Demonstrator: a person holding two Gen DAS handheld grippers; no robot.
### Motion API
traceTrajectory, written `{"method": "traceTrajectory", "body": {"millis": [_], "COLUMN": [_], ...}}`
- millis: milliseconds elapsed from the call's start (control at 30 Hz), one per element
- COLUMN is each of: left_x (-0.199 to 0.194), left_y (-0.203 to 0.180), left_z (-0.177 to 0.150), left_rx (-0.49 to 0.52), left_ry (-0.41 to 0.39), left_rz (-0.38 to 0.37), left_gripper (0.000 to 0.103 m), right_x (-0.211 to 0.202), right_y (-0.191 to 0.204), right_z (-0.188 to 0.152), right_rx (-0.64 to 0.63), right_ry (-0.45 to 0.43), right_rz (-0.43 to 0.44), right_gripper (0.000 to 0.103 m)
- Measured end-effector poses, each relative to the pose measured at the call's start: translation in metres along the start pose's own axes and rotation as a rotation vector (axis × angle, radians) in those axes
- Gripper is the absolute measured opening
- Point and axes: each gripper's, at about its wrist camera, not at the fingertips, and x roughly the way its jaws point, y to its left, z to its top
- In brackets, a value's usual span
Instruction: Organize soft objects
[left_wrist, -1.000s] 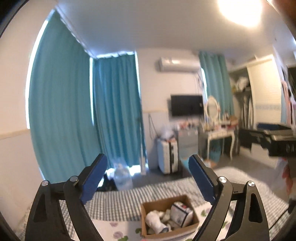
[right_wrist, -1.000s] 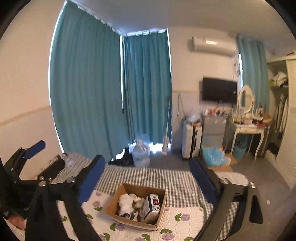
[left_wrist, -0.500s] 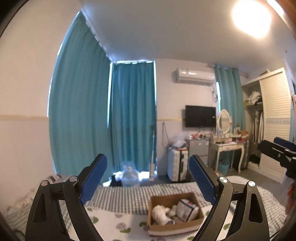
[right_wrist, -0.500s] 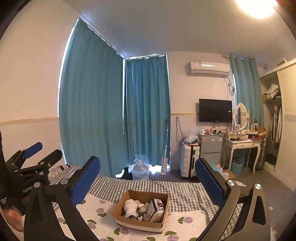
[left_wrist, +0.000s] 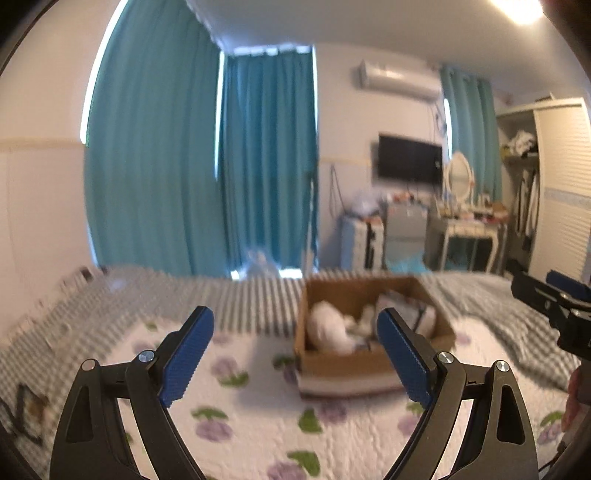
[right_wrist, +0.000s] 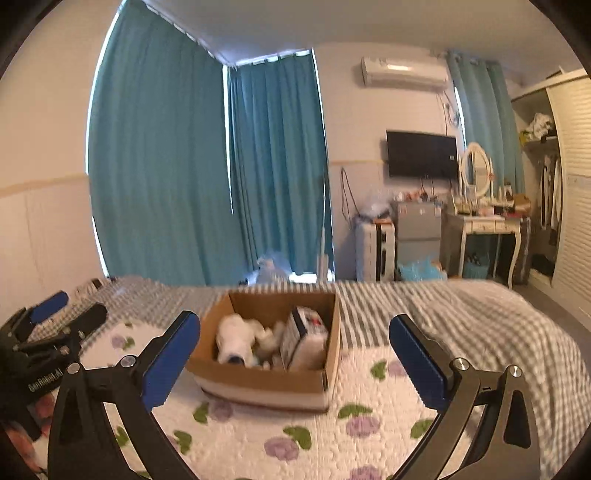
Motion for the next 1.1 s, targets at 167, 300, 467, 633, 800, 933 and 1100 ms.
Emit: {"method": "traceTrajectory", "body": {"millis": [167, 300, 467, 633, 800, 933, 1100], "left_x": [0.001, -0.003, 0.003, 0.004, 0.004, 0.006, 0.007], "left_y": [-0.005, -0.004, 0.001, 0.004, 0.004, 0.006, 0.007], "left_z": [-0.006, -0.004, -0.012, -0.014, -0.014, -0.017, -0.018], "left_rx": [0.031, 0.008, -0.001, -0.015, -0.019, -0.032, -0.042], "left_ry": [0.012, 0.000, -0.010, -0.002, 0.000, 0.007, 0.018], "left_rz": [0.009, 0.005, 0.000, -0.011, -0.013, -0.032, -0.044], "left_gripper": [0.091, 0.091, 0.092, 0.092, 0.092, 0.092, 0.092], "right_x": [0.006, 0.005, 0.005, 0.009, 0.009, 0.010, 0.010], "right_y": [-0.002, 0.000, 0.002, 0.003, 0.006, 0.007, 0.008], "right_z": [-0.012, -0.011, -0.011, -0.013, -0.013, -0.014, -0.015], "right_rx": [-0.005, -0.009, -0.016, -0.018, -0.024, -0.029, -0.031], "right_ry": [0.020, 0.013, 0.013, 0.024, 0.022, 0.026, 0.029], "right_rz": [-0.019, -0.026, -0.029, -0.035, -0.037, -0.035, -0.032], "right_gripper": [0.103, 0.103, 0.103, 0.103, 0.103, 0.103, 0.103]}}
